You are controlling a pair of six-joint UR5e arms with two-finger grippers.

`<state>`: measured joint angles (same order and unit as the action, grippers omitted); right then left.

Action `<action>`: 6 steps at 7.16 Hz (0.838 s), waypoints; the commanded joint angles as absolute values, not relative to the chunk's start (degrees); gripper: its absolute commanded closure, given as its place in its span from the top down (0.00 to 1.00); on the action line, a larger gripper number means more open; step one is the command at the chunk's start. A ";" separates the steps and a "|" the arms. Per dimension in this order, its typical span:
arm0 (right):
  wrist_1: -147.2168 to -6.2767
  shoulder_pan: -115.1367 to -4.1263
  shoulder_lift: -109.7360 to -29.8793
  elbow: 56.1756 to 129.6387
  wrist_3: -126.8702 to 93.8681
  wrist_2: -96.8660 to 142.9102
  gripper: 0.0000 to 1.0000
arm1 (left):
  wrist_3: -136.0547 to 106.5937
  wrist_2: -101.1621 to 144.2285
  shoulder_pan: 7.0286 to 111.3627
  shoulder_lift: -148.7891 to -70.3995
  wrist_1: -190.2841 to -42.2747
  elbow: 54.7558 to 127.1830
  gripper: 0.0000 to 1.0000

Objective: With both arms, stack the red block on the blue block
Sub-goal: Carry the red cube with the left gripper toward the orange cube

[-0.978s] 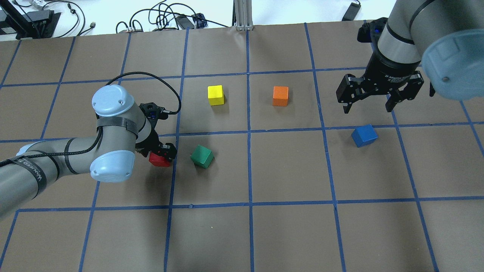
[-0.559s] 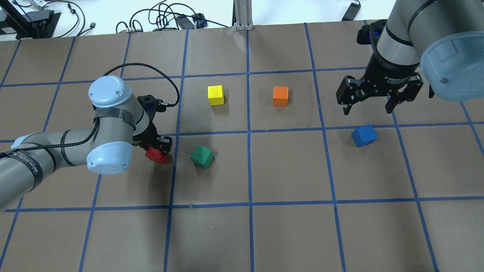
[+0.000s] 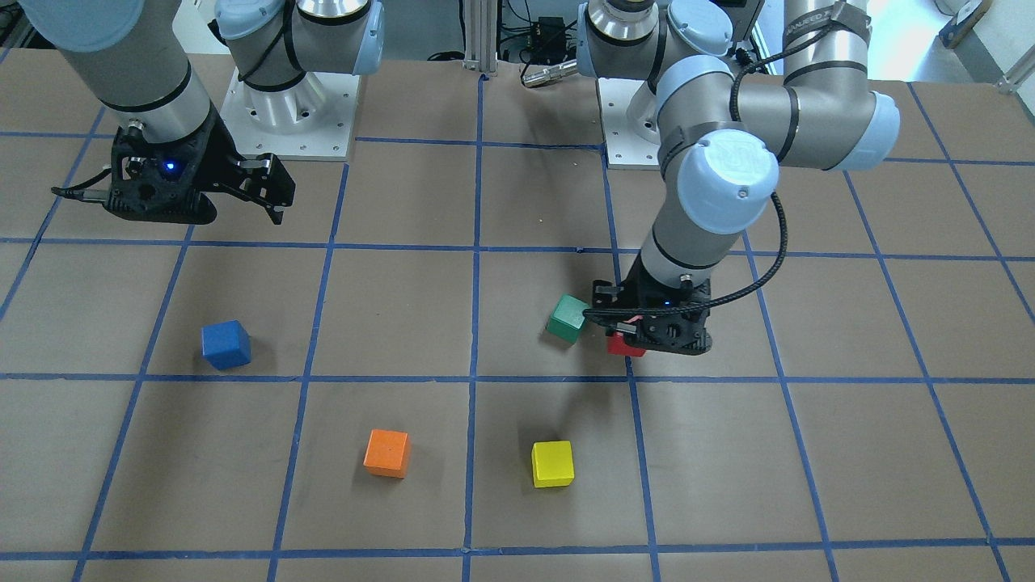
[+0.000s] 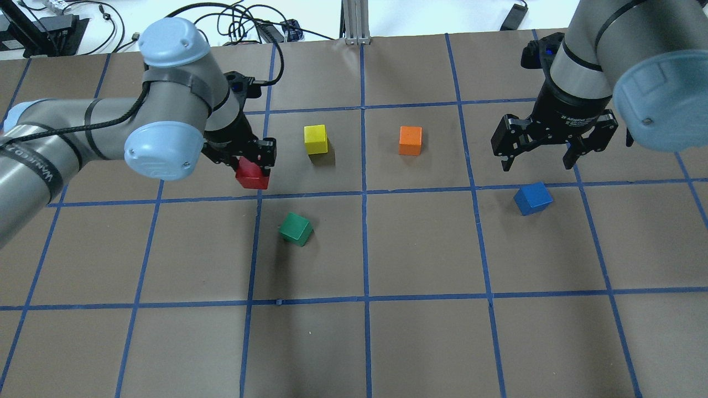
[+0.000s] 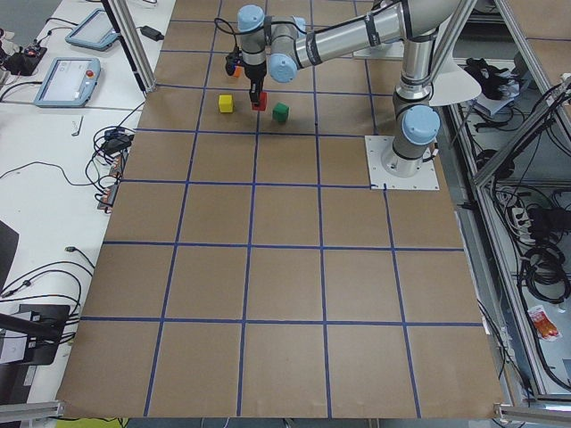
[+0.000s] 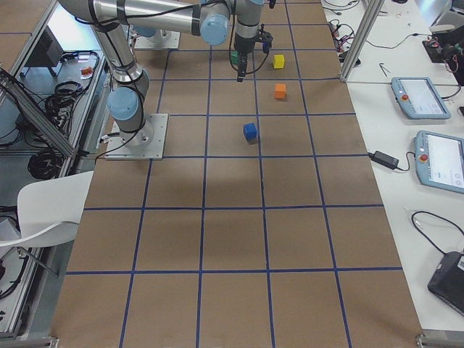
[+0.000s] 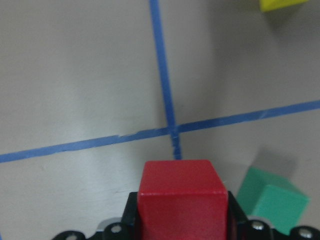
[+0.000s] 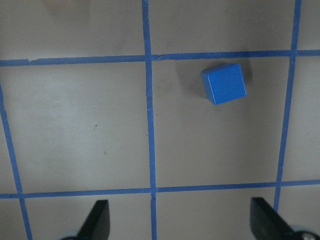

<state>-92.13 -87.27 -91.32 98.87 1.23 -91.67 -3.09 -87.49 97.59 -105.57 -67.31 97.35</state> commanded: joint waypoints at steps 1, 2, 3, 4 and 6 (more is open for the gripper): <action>-92.20 -87.19 -91.32 98.96 1.23 -91.67 1.00 | -14.91 -86.75 106.84 -111.85 -65.85 91.16 0.00; -92.20 -87.19 -91.23 98.96 1.23 -91.76 1.00 | -15.38 -87.27 110.18 -114.32 -65.22 90.01 0.00; -92.28 -87.19 -91.23 98.96 1.23 -91.76 1.00 | -17.12 -87.36 111.69 -116.87 -62.69 89.83 0.00; -92.20 -87.19 -91.23 98.96 1.32 -91.76 1.00 | -18.79 -87.36 111.88 -119.33 -59.62 90.43 0.00; -92.20 -87.19 -91.14 99.05 1.41 -91.76 1.00 | -18.98 -87.45 111.97 -121.19 -57.76 90.09 0.00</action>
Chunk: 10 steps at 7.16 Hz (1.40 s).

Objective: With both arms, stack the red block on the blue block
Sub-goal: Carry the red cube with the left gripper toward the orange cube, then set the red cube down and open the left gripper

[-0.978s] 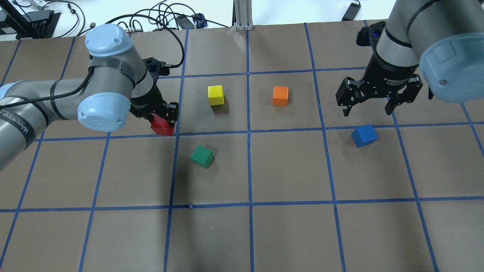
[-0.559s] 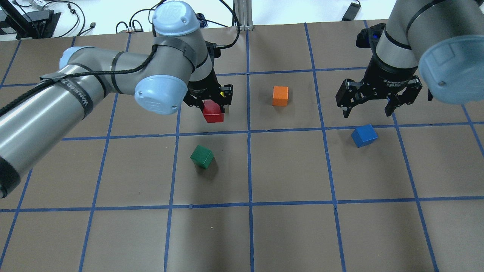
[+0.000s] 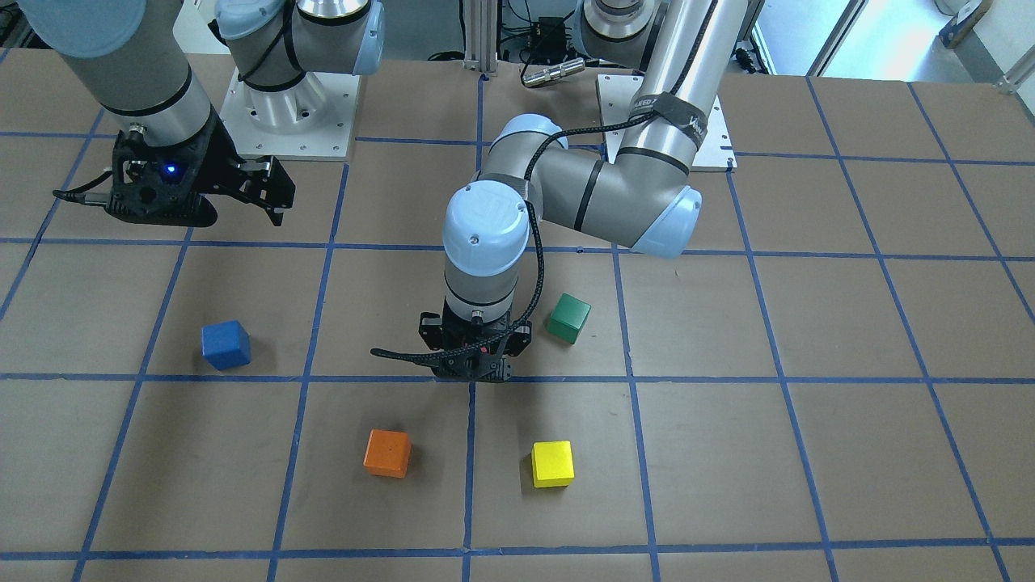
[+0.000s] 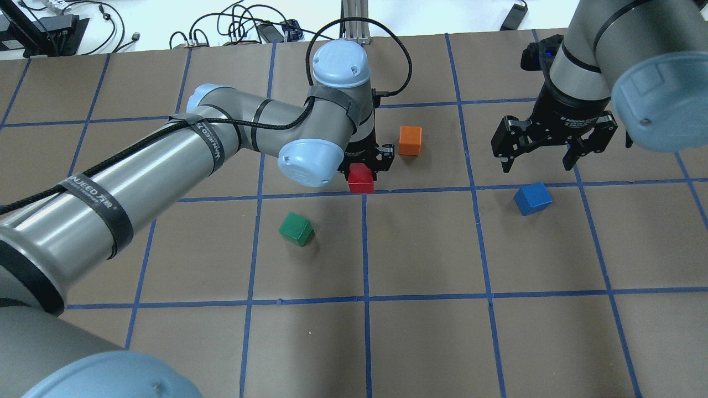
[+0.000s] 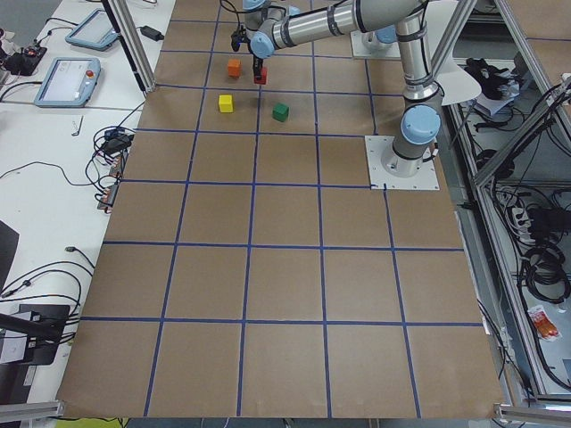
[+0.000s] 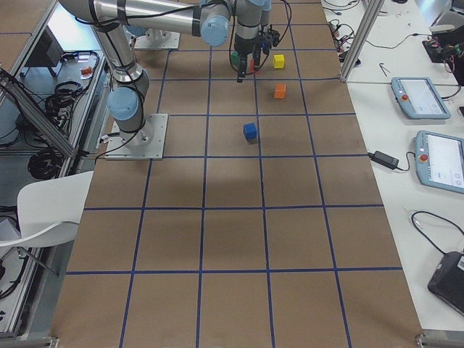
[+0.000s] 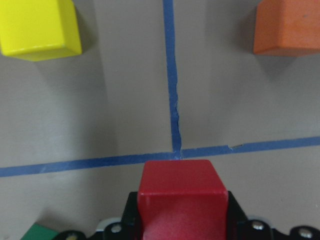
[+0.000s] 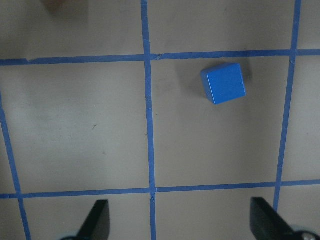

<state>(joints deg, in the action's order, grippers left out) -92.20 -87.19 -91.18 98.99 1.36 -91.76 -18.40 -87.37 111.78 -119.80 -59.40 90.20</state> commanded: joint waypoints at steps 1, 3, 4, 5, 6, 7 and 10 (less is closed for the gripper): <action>-92.28 -87.19 -91.14 99.05 1.41 -91.76 1.00 | -18.29 -87.36 111.97 -122.07 -57.22 90.44 0.00; -91.93 -87.10 -91.49 99.05 1.23 -92.45 1.00 | -18.28 -87.89 112.06 -122.61 -57.13 90.18 0.77; -92.19 -87.19 -92.36 98.97 1.23 -93.94 1.00 | -19.06 -87.89 112.06 -122.87 -57.22 90.26 0.98; -92.20 -87.19 -92.46 99.05 1.32 -93.95 1.00 | -18.12 -88.24 111.97 -121.83 -57.39 89.65 1.00; -91.94 -87.19 -92.37 99.14 1.23 -93.96 1.00 | -18.02 -87.98 110.93 -119.55 -58.44 88.08 1.00; -92.80 -87.19 -92.20 99.14 1.32 -93.78 1.00 | -16.71 -88.41 108.83 -116.31 -65.41 84.24 1.00; -93.34 -87.27 -91.93 99.49 1.14 -92.73 1.00 | 1.38 -88.51 99.70 -105.42 -78.47 83.91 1.00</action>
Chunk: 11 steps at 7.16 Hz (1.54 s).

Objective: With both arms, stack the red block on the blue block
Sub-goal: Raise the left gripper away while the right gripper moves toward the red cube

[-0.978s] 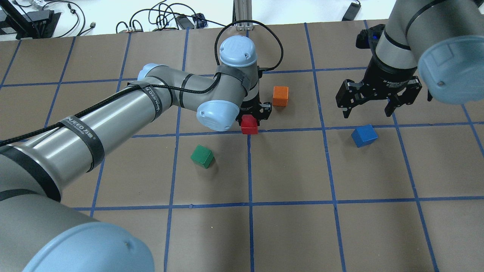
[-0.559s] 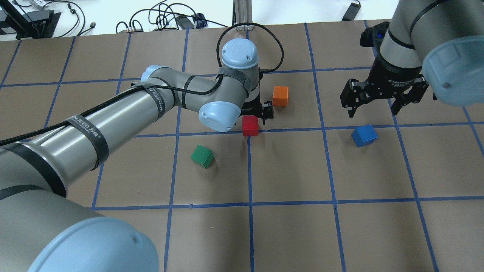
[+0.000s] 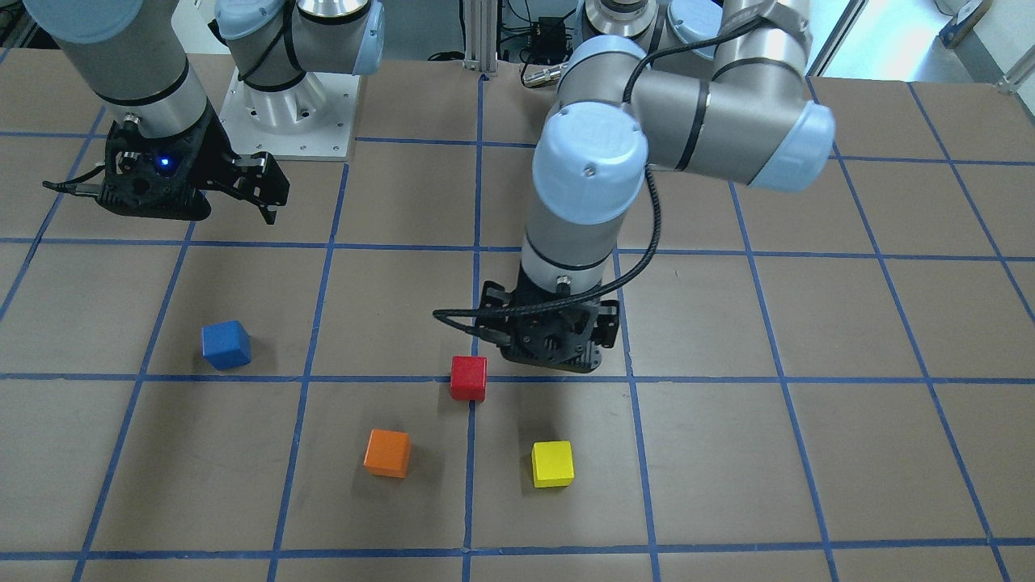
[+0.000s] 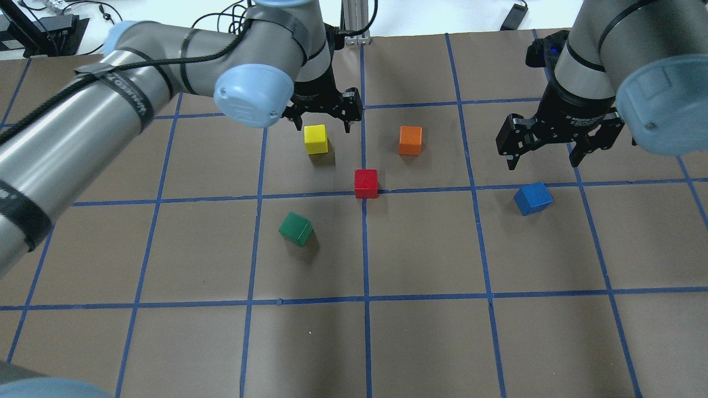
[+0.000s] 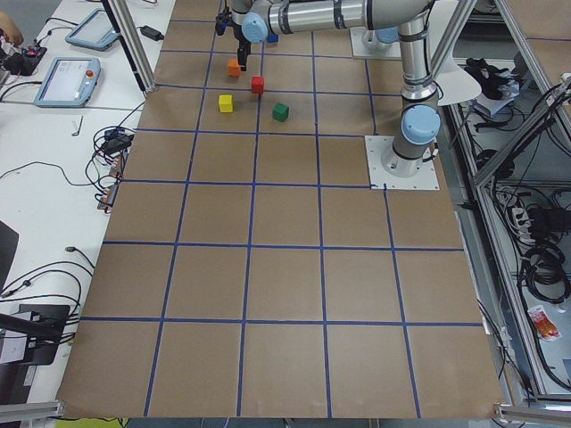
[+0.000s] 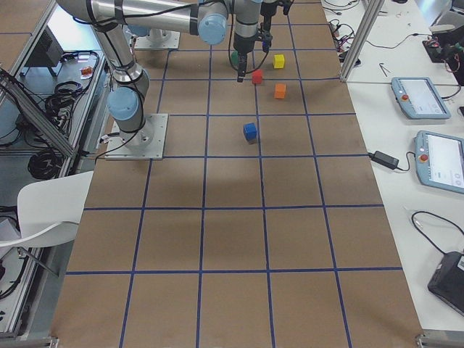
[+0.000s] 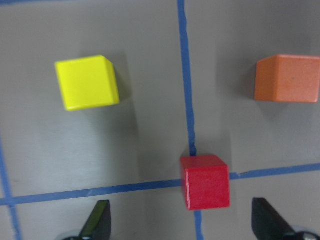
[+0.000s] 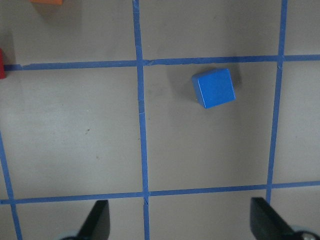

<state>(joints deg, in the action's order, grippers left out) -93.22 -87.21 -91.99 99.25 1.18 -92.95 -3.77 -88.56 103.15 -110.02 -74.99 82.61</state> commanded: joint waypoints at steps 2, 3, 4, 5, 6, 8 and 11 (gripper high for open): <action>-96.22 -87.36 -90.71 102.29 1.14 -92.37 1.00 | 9.38 -88.59 95.74 -96.29 -78.92 90.50 1.00; -99.63 -87.89 -89.05 103.87 0.36 -90.81 1.00 | 9.49 -88.16 94.15 -92.76 -79.62 90.70 1.00; -103.50 -89.46 -87.47 103.97 -2.00 -84.00 1.00 | 9.41 -89.02 94.22 -89.07 -82.41 90.96 1.00; -110.58 -92.52 -86.15 104.06 -2.37 -82.02 1.00 | 8.62 -88.95 93.09 -87.12 -85.57 91.23 1.00; -116.31 -96.03 -82.22 103.98 -3.68 -82.87 1.00 | 8.00 -89.82 92.21 -87.27 -85.26 91.93 1.00; -125.02 -102.28 -76.93 103.28 -12.28 -82.79 1.00 | 7.74 -87.82 89.64 -88.32 -85.25 91.15 1.00; -126.04 -103.53 -71.91 98.19 -12.39 -82.71 1.00 | 7.65 -88.42 90.88 -90.52 -86.91 86.67 1.00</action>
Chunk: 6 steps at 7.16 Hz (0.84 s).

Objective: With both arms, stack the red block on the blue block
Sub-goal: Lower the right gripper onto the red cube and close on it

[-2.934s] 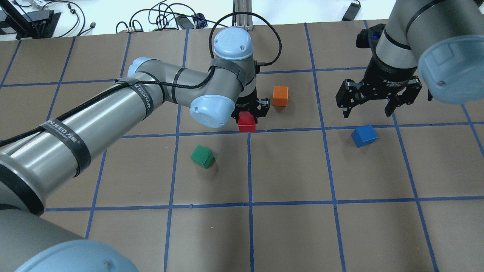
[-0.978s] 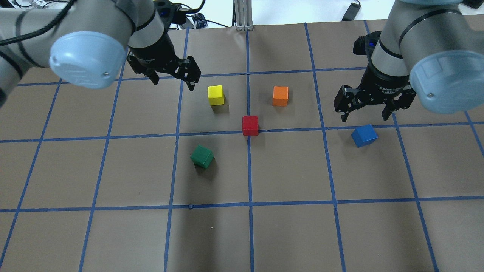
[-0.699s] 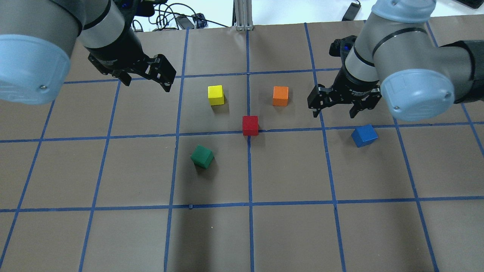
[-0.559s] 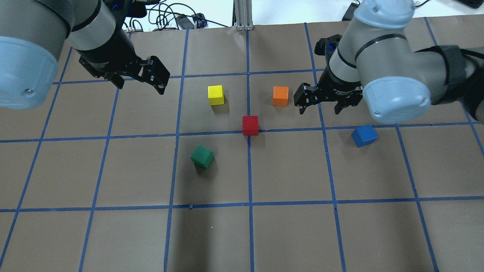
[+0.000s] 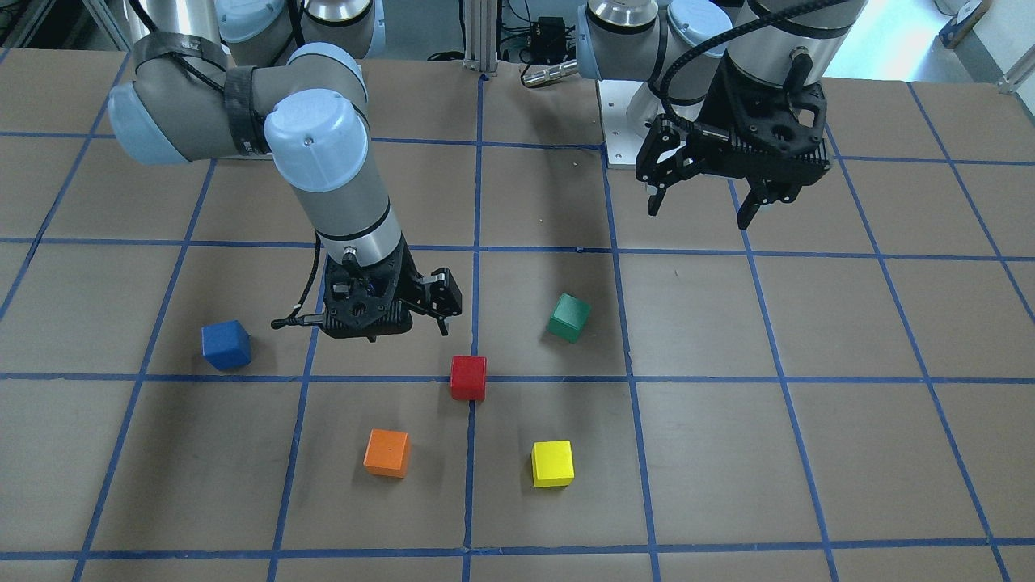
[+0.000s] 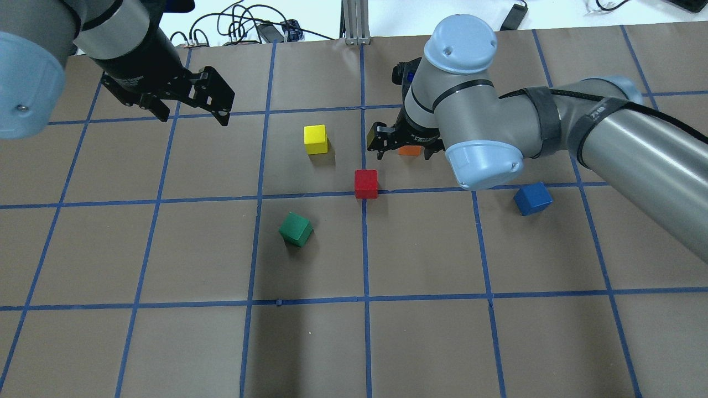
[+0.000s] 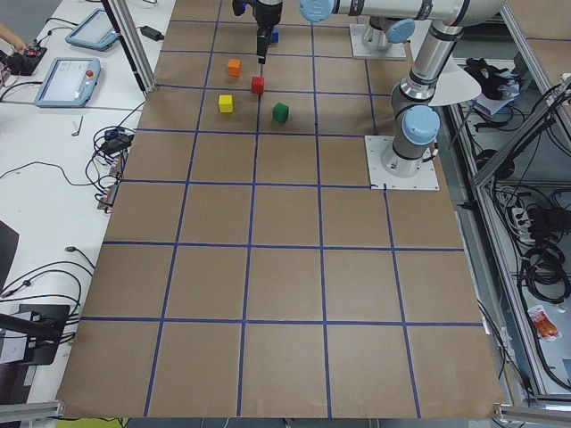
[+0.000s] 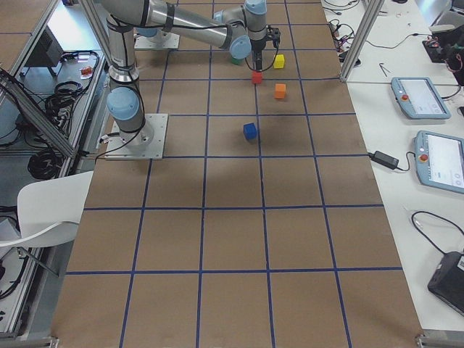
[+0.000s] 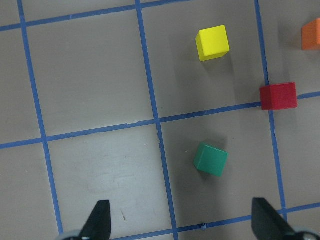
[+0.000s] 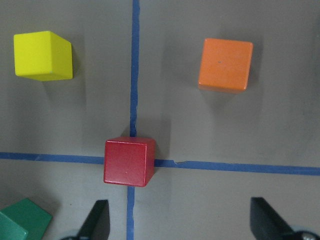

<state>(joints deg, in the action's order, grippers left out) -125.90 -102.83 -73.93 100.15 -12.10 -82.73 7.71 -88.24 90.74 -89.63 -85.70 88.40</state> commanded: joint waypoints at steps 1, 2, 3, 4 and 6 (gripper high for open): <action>-126.38 -105.54 -71.20 96.61 -12.48 -82.79 1.00 | 7.65 -88.59 90.97 -91.66 -89.27 84.66 1.00; -126.30 -106.77 -69.19 94.76 -13.09 -82.88 1.00 | 8.52 -88.68 91.05 -91.76 -89.30 84.38 1.00; -126.39 -107.74 -66.21 93.70 -14.66 -82.88 1.00 | 8.61 -88.77 91.05 -91.67 -89.04 84.55 1.00; -125.95 -107.93 -64.88 94.04 -14.42 -85.84 1.00 | 8.61 -89.55 91.23 -90.36 -89.38 85.33 1.00; -122.98 -107.93 -62.60 93.43 -14.93 -89.12 1.00 | 8.00 -90.53 90.79 -90.44 -89.39 85.26 1.00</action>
<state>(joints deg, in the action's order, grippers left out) -124.96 -107.85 -64.56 93.93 -14.18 -87.74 8.46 -90.03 90.91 -90.37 -89.38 85.31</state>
